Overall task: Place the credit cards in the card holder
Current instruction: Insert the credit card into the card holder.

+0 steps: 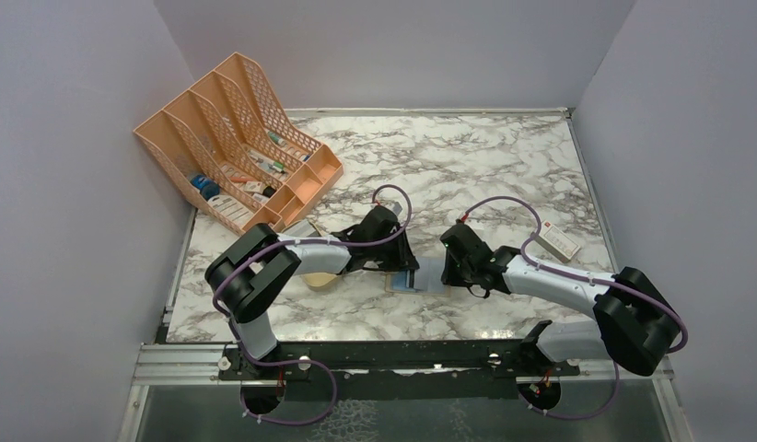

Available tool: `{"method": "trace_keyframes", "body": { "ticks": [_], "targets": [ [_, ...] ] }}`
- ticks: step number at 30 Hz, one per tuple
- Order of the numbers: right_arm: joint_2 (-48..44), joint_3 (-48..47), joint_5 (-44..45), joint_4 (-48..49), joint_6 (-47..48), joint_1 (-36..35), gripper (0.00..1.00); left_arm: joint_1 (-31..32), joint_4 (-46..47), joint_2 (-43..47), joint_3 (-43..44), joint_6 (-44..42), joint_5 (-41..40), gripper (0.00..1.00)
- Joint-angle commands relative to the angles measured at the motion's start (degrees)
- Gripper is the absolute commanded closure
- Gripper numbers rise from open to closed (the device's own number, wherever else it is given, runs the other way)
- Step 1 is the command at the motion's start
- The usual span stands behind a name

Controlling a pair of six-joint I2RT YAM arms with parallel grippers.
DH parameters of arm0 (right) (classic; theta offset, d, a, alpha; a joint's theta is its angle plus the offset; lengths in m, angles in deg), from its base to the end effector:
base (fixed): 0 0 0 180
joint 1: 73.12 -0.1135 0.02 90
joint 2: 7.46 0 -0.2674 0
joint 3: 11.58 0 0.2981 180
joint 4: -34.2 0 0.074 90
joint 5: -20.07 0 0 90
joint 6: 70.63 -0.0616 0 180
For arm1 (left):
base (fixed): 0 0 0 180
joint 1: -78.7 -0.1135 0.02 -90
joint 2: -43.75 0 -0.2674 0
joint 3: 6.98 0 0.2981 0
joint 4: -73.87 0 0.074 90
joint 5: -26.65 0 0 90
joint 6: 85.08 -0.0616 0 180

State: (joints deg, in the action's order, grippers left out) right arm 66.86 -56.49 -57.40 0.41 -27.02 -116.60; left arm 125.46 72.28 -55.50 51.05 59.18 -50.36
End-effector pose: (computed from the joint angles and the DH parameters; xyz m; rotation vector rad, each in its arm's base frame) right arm 0.2036 0.1746 0.1048 0.1365 2.6465 0.2399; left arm 0.2540 -0.2903 0.0899 -0.0408 2.5858 -1.0577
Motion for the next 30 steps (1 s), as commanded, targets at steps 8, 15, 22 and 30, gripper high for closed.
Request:
{"method": "trace_keyframes", "body": {
  "ticks": [8,15,22,30],
  "targets": [
    [0.52,1.33,-1.77,-0.13,-0.28,-0.02,0.78,1.03,-8.53,1.44,1.45,-3.08,-6.51,0.57],
    [1.01,0.87,-1.93,0.04,-0.14,-0.02,0.78,1.37,-8.86,3.05,2.46,-3.22,-5.63,0.55],
    [1.11,1.00,-3.91,1.48,-0.65,-0.02,0.78,2.84,-7.96,2.14,3.05,-1.87,-4.37,0.55],
    [1.32,0.69,-4.52,1.62,-0.73,-0.02,0.79,3.28,-6.98,-0.07,3.49,-0.80,-3.26,0.55]
  ]
}}
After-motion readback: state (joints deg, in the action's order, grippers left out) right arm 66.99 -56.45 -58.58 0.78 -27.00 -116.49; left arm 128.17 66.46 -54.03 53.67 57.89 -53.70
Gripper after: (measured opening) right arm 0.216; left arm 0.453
